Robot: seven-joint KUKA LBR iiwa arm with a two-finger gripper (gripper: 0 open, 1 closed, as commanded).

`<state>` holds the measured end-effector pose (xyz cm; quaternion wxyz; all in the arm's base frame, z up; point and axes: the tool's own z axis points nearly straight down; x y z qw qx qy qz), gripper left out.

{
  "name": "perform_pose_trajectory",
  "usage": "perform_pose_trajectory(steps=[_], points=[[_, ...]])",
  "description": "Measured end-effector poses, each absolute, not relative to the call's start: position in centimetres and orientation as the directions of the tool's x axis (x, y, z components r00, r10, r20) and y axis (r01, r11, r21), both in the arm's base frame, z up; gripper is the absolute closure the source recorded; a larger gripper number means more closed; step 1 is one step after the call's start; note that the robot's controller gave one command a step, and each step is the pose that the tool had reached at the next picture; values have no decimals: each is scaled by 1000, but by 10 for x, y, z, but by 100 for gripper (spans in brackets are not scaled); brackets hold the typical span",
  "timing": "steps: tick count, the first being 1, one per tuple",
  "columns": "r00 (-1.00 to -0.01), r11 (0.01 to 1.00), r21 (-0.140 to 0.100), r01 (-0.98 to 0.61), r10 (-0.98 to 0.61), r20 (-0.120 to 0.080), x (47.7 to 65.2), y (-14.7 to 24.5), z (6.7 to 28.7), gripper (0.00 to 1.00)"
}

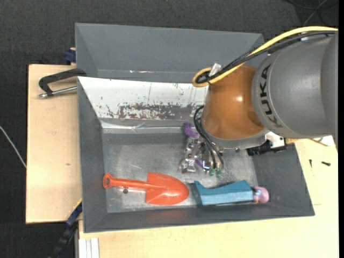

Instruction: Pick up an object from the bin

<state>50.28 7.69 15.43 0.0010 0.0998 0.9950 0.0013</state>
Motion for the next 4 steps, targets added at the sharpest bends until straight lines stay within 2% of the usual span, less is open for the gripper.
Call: perform_pose_trajectory(steps=[1,2,3,4], points=[[-1000,1000,1,19,19,-4,514,129,153,100],[-999,999,2,-37,-37,-6,545,106,157,0],[-999,999,0,-36,-36,-6,550,96,157,0],[-993,993,-1,-119,-119,-10,535,115,136,0]])
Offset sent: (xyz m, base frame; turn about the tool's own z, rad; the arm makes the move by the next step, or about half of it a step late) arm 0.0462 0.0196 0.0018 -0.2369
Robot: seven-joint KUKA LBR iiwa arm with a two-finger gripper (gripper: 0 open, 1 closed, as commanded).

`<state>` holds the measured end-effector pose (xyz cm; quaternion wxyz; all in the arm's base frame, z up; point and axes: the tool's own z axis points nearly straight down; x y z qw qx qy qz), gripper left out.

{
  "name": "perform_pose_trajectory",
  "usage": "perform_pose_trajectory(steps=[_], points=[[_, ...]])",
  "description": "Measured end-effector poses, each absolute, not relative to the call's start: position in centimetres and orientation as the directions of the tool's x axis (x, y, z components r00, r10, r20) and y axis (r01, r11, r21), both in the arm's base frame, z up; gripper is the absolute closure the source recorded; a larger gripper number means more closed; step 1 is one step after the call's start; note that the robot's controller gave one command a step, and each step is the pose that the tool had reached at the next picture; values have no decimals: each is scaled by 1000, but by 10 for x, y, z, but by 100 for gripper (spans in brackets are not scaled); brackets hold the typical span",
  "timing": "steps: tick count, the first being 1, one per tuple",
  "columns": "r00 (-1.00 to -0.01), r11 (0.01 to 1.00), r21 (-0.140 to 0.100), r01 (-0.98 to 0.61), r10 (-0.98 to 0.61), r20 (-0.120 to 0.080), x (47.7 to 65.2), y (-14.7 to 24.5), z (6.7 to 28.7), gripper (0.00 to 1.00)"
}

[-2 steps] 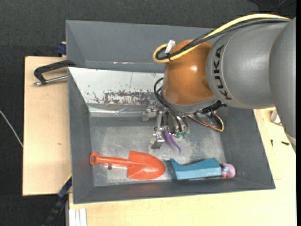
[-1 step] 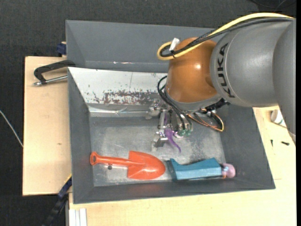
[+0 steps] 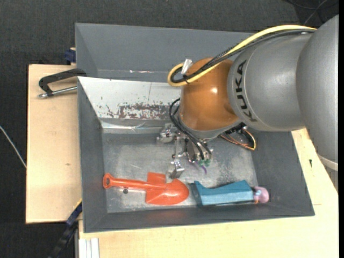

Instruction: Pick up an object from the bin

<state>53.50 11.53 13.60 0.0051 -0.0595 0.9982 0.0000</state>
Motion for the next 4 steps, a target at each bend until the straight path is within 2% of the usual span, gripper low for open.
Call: perform_pose_trajectory(steps=[1,2,3,4], points=[[-966,966,2,-259,-259,-3,502,116,86,0],[-967,967,1,-256,-256,3,496,113,78,0],[-895,895,-13,-445,-445,11,511,169,74,100],[-895,895,-13,-445,-445,11,511,169,74,100]])
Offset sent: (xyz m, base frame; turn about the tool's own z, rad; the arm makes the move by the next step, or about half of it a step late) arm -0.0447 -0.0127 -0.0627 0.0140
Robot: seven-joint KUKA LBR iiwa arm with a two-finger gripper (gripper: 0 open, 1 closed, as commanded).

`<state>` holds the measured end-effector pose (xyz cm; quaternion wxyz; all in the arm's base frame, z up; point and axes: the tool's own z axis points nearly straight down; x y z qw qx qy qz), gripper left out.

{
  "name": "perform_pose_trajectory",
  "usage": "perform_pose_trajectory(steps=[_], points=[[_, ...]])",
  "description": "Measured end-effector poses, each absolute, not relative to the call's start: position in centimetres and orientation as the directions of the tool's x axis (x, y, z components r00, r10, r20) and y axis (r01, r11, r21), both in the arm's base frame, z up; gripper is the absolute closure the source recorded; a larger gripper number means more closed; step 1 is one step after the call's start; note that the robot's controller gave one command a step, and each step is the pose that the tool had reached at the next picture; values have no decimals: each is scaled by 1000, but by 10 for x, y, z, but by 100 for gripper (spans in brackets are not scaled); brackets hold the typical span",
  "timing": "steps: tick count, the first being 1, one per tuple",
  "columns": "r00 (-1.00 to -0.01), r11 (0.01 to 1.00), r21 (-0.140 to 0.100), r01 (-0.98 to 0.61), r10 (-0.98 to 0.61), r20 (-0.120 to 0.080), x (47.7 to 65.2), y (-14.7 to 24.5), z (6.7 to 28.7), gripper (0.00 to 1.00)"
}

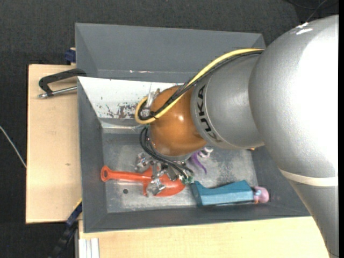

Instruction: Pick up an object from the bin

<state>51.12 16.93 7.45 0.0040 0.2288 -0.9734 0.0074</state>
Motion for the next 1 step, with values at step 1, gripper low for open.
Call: perform_pose_trajectory(steps=[1], points=[[-873,873,-1,-488,-488,1,510,194,122,100]])
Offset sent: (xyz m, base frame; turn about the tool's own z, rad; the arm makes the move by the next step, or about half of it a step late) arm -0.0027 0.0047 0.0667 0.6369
